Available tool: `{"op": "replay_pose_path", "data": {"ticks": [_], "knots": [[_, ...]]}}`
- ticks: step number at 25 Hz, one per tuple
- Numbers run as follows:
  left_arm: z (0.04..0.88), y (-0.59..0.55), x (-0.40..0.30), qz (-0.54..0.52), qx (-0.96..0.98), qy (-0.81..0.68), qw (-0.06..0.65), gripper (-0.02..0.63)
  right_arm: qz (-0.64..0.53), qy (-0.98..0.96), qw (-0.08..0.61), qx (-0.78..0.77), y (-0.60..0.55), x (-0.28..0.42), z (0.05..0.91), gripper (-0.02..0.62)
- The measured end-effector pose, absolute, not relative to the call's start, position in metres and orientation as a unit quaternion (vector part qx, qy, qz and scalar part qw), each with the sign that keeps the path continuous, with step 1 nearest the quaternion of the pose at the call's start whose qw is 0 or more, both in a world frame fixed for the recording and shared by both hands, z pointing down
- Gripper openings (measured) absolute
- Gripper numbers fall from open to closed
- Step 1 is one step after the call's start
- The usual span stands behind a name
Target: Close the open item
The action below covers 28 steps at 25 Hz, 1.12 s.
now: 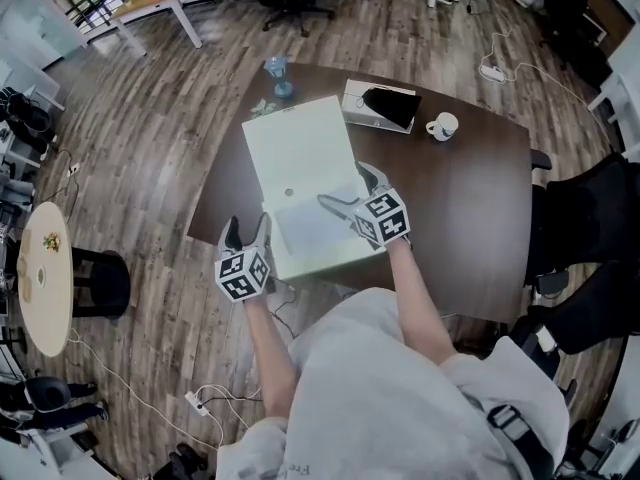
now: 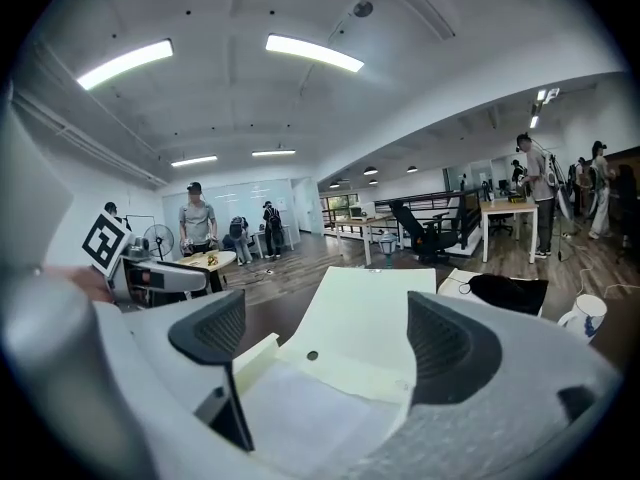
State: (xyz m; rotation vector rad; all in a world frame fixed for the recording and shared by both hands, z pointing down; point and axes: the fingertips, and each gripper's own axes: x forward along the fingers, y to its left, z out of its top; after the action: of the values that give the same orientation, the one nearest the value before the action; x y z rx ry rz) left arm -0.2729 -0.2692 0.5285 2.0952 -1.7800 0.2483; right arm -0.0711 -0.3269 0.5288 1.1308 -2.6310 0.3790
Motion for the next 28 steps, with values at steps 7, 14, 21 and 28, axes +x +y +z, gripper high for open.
{"op": "replay_pose_path", "data": {"ticks": [7, 14, 21, 28], "knots": [[0.552, -0.285, -0.264, 0.095, 0.736, -0.633, 0.222, 0.307, 0.17, -0.88, 0.064, 0.44, -0.378, -0.011, 0.518, 0.492], [0.583, -0.292, -0.263, 0.109, 0.715, -0.645, 0.245, 0.307, 0.216, -0.879, 0.074, 0.418, -0.402, -0.002, 0.564, 0.483], [0.626, -0.279, -0.264, 0.131, 0.688, -0.654, 0.285, 0.307, 0.257, -0.891, 0.031, 0.373, -0.434, -0.004, 0.586, 0.409], [0.68, -0.252, -0.26, 0.155, 0.668, -0.642, 0.343, 0.307, 0.27, -0.885, -0.006, 0.379, -0.471, 0.005, 0.605, 0.403]]}}
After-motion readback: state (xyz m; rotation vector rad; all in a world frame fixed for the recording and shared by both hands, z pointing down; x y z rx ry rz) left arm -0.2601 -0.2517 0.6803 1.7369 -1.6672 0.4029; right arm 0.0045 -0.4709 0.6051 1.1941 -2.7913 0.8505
